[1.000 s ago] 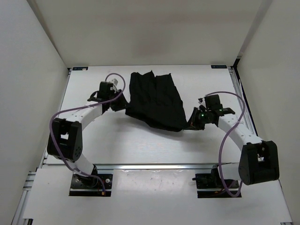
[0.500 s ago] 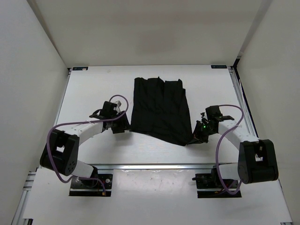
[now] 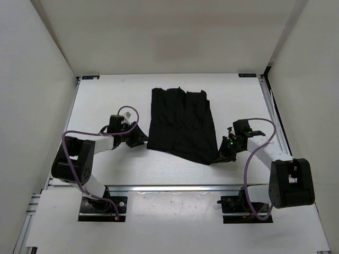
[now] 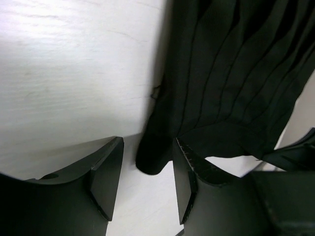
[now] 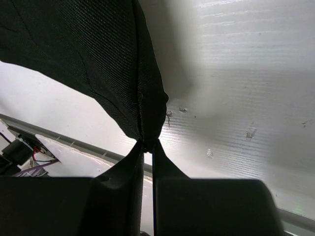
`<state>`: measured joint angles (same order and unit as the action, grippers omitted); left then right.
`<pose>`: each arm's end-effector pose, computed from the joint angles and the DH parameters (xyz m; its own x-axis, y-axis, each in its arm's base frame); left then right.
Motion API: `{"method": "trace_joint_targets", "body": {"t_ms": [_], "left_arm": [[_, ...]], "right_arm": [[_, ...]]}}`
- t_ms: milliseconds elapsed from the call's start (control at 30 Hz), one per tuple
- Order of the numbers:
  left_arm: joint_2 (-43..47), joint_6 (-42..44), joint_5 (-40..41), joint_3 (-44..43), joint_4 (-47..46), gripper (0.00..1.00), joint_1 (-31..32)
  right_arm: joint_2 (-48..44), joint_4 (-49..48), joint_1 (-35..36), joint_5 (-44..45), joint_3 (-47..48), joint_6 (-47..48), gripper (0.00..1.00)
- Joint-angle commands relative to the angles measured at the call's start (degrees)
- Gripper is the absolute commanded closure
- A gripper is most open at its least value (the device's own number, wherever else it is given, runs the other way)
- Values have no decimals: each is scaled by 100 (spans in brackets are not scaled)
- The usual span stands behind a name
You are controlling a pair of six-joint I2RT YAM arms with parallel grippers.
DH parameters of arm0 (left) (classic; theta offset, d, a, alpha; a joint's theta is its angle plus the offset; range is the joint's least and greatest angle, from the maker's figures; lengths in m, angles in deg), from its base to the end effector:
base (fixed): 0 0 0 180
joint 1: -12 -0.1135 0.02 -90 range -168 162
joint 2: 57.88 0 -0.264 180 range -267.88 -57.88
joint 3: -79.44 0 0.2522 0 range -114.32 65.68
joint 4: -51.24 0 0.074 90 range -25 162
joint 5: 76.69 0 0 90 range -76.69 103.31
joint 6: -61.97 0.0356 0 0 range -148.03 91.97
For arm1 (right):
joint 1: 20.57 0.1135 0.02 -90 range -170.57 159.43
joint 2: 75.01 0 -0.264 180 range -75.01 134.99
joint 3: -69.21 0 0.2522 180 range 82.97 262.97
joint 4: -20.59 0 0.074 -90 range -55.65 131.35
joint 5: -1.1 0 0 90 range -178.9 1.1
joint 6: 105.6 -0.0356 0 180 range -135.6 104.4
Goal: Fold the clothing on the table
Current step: Flatten the skirt out
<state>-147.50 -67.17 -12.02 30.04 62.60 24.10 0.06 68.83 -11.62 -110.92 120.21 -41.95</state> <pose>0.2675 -0.0729 0.1315 -0.8779 -0.3953 -0.2704 -0.1350 0.7459 -0.6522 0.2101 0.0466 0.1638 -0.9573 0.2658 -0.1137 0.1876 0.8705 0.4550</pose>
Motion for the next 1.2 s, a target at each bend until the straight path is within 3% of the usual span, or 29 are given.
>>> {"method": "trace_joint_targets", "body": {"t_ms": [0,267,300,333,367,433,633,733,867,1067,1100,1133,1167], "left_arm": [[-116,-165,-325,48,-561,45,47],[-556,-481,-359,259,-1079,46,635],[-652,-472,-316,224,-1053,50,723],[-688,-420,-194,189,-1009,61,785],[-697,-324,-88,180,-913,79,803],[-697,-305,106,127,-780,100,838],[-31,-43,-288,-407,-192,100,-65],[208,562,-518,-1260,1061,100,-331],[288,1065,-44,-1990,1908,100,-173],[454,1110,308,-1500,1988,100,231],[568,1110,456,-1351,2067,91,223],[656,1127,615,-1210,2137,75,223],[692,1188,773,-1096,2216,68,223]], "right_arm": [[-150,94,-51,40,-23,86,100],[-115,94,-131,49,-6,77,100],[-141,111,-156,84,3,51,100],[-133,112,-105,101,21,51,100],[-141,129,-95,119,12,42,100],[-220,112,-139,119,3,25,100],[-641,146,-464,39,90,-19,100],[-800,304,-368,294,495,60,100],[-625,358,-482,312,943,112,100],[-265,401,-368,497,953,200,100],[-238,480,-342,601,926,200,100],[-203,585,-376,768,848,218,100],[-168,638,-350,865,803,209,99]]}}
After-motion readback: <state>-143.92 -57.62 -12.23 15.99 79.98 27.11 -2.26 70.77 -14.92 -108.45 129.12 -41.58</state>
